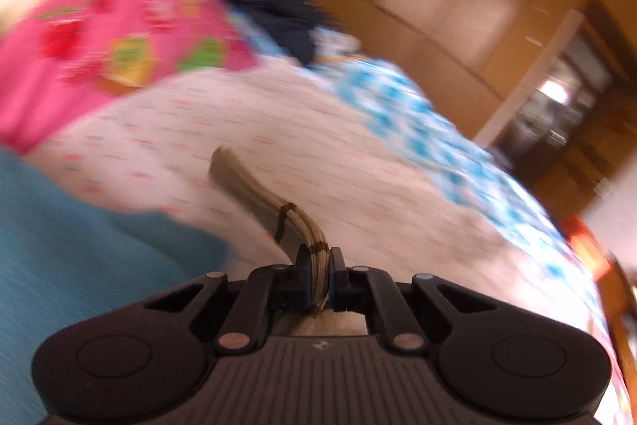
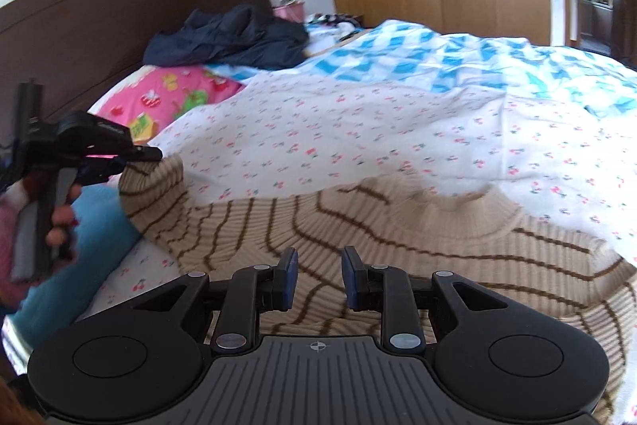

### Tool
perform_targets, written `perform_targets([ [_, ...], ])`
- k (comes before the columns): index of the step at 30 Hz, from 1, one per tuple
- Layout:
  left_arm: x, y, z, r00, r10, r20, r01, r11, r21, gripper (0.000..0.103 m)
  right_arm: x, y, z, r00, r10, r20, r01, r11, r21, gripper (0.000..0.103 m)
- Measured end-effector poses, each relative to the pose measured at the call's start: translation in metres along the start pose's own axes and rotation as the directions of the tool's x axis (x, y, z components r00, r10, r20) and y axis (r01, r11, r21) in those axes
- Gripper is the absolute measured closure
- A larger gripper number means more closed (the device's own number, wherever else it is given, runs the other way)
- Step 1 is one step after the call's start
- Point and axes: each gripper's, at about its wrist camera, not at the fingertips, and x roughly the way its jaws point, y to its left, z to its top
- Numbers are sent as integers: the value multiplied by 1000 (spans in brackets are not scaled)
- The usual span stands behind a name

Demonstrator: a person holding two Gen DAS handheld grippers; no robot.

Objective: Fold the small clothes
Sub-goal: 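Fold the held sleeve across the sweater body with the left tool and release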

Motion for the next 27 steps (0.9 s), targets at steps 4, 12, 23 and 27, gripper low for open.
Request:
perform_targets([
  [4,-12,-80,-63,981,-156,-117,182,948,262,90,-10,-28,-3,999,-52,-7,52,992,114,77],
  [12,-8,-124,-147,958,-49,-282,199,822,534,75,-6,-81,-19,995,45,-91,-3,908,419,56],
  [23,-24,-121,-158,964,-84,-253,219,793,568,52,-32,-80,-45,988,131,-84,-49,774,632,56],
  [27,-26,-121,-159,962,-90,-257,227,788,573,51,-36,-69,-49,987,147,-60,-75,763,643,56],
])
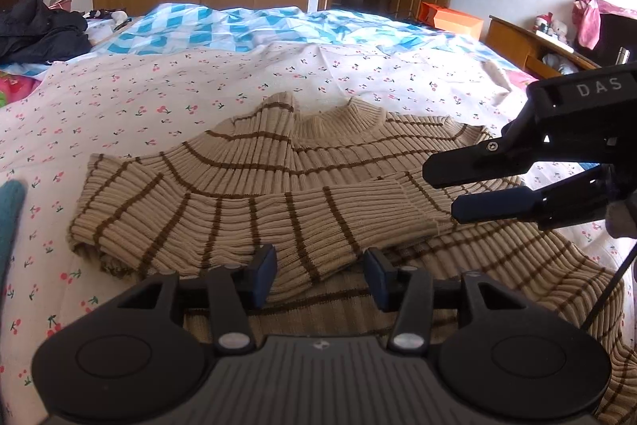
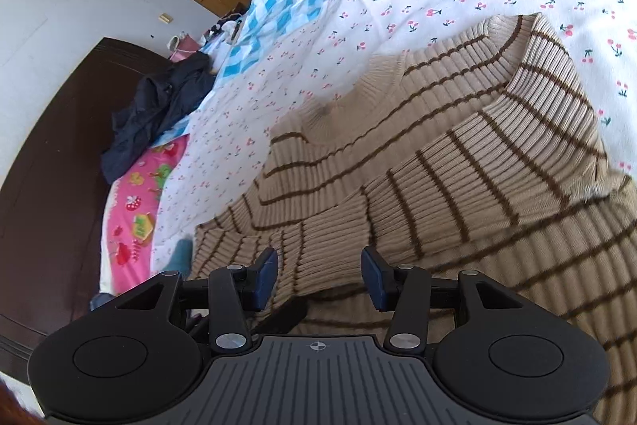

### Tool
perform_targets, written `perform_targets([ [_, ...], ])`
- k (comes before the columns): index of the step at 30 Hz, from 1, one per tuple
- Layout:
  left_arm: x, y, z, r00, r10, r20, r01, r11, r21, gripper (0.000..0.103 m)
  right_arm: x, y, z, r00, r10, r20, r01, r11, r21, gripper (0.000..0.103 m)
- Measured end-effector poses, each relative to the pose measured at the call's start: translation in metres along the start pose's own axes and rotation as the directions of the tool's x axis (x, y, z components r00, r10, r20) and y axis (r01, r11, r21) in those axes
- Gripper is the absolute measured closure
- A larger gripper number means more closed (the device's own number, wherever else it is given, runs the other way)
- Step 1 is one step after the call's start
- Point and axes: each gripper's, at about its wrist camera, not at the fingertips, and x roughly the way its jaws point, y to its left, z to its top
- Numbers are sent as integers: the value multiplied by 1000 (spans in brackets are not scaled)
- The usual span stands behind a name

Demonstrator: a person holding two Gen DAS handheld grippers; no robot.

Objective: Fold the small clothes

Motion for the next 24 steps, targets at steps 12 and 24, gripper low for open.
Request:
perform_targets([
  [12,-8,5,2,1000,-11,17,11,999,-32,50,50,-2,3,995,-78,-62,80,996,34,92],
  [24,-27,38,9,990,10,142,22,975,-221,37,-22,14,34,980,-110,167,135,980,-148,97],
])
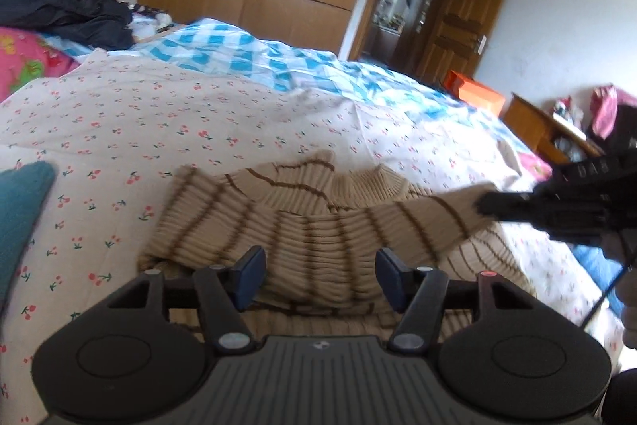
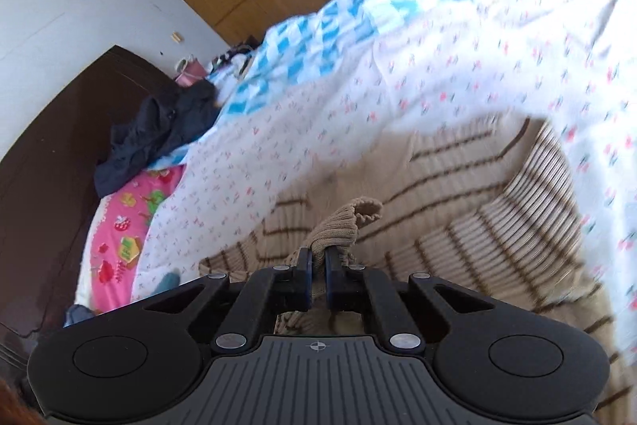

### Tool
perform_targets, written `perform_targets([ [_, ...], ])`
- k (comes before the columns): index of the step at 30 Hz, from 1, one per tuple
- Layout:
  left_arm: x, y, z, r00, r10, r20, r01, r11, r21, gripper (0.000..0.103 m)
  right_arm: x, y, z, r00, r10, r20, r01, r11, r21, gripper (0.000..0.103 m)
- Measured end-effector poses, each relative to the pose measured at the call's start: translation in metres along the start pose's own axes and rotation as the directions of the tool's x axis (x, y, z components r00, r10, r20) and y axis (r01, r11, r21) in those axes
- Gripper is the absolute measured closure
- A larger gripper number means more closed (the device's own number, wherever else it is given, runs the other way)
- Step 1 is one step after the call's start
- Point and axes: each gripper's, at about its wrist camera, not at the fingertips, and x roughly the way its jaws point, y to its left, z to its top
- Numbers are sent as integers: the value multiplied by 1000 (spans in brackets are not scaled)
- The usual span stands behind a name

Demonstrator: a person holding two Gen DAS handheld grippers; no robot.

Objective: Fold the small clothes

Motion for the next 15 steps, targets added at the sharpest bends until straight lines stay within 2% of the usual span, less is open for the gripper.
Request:
perform_targets([
  [3,9,6,1,999,36,-18,-36,999,-17,37,10,-24,-3,994,-105,-16,105,994,11,97],
  [5,20,7,-2,995,89,-52,-89,996,-2,37,22,-41,-11,984,-169,-58,170,985,9,97],
  [7,34,11,-6,983,148,-111,-148,989,8,37,31,-51,-19,978,-187,-93,190,981,28,97],
  [9,43,15,-8,971,181,-153,-184,983,-3,37,32,-52,-22,978,-190,-91,192,981,20,96],
  [12,37,17,-9,976,171,-136,-176,984,-23,37,24,-48,-17,979,-191,-73,192,981,7,91],
  [15,24,13,-6,977,193,-88,-195,981,-13,37,8,-40,-9,976,-211,-50,210,977,-24,88],
])
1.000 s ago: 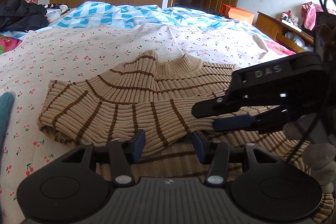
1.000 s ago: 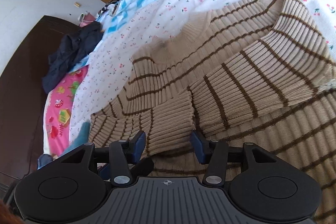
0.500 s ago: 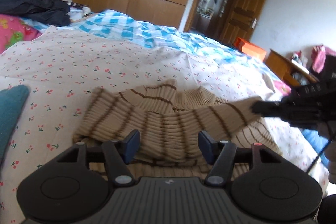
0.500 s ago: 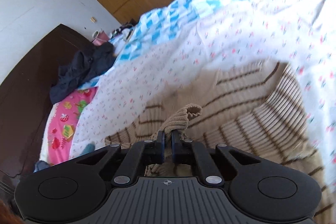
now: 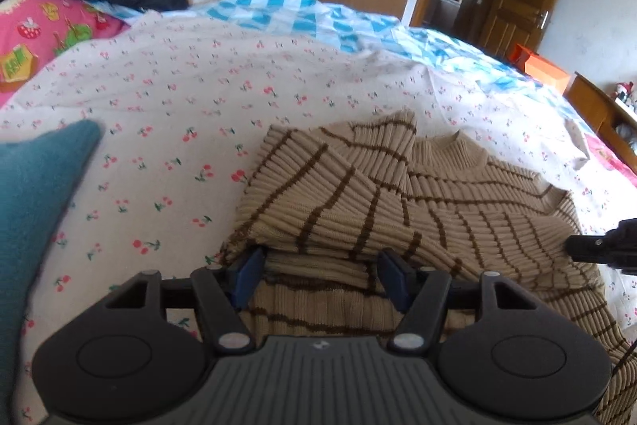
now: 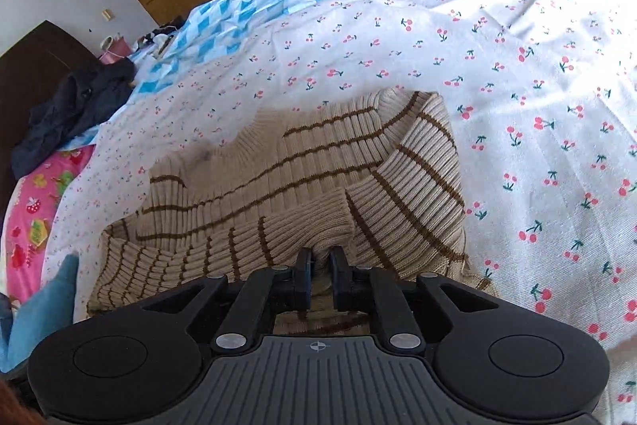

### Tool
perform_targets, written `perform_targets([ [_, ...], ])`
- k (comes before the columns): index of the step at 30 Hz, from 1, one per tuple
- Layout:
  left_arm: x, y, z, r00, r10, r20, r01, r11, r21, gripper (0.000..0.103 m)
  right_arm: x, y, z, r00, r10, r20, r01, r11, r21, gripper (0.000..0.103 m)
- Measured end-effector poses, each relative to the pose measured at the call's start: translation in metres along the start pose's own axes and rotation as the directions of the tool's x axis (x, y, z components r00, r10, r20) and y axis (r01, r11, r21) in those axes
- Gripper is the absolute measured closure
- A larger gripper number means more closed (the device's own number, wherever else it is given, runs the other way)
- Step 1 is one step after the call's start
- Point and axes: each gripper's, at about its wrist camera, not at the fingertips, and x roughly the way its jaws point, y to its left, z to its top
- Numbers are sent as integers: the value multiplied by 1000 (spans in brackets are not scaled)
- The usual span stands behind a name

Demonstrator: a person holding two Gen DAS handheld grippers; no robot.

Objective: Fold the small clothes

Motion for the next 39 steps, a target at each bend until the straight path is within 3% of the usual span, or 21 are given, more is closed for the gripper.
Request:
perform_targets([
  [3,-14,-4,7,997,3,80,-4,1000,17,36,-14,15,13,998,-18,64,23,997,-77,88],
  [6,-9,-5,22,996,-12,91,12,1000,-2,36,0,45,31,998,46,36,-40,987,-155,85],
  [11,23,-5,20,999,42,26,-42,999,-20,36,61,125,58,979,184,-90,-201,947,-250,85],
  [15,28,-2,11,998,56,10,-56,998,22,36,120,170,61,949,214,-230,-267,937,-227,74],
  [18,28,1,11,999,50,10,-50,999,14,36,151,187,56,942,175,-288,-239,950,-202,74],
  [22,25,4,12,999,34,16,-34,999,5,36,154,197,58,965,120,-231,-186,940,-288,72],
  [24,24,6,14,1000,21,21,-21,1000,-11,36,156,204,59,973,73,-218,-152,915,-373,54],
  [28,18,11,17,999,20,44,-19,999,-36,36,178,215,57,979,-57,-198,-57,847,-529,51],
  [30,15,13,18,998,22,56,-20,999,-43,36,191,210,56,962,-56,-267,-93,853,-514,53],
  [31,15,14,18,998,21,58,-18,999,-48,36,192,208,56,956,-36,-292,-119,860,-497,60],
  [32,14,15,19,998,19,59,-16,998,-53,36,191,208,54,950,-9,-312,-150,863,-483,78],
  [33,14,16,19,998,19,63,-15,998,-59,36,189,209,52,950,5,-312,-163,862,-480,83],
  [36,12,18,19,997,27,73,-22,997,-68,36,178,217,53,954,56,-294,-200,851,-486,88],
  [39,7,18,19,993,48,108,-41,997,-69,36,161,229,59,952,160,-263,-270,843,-466,89],
])
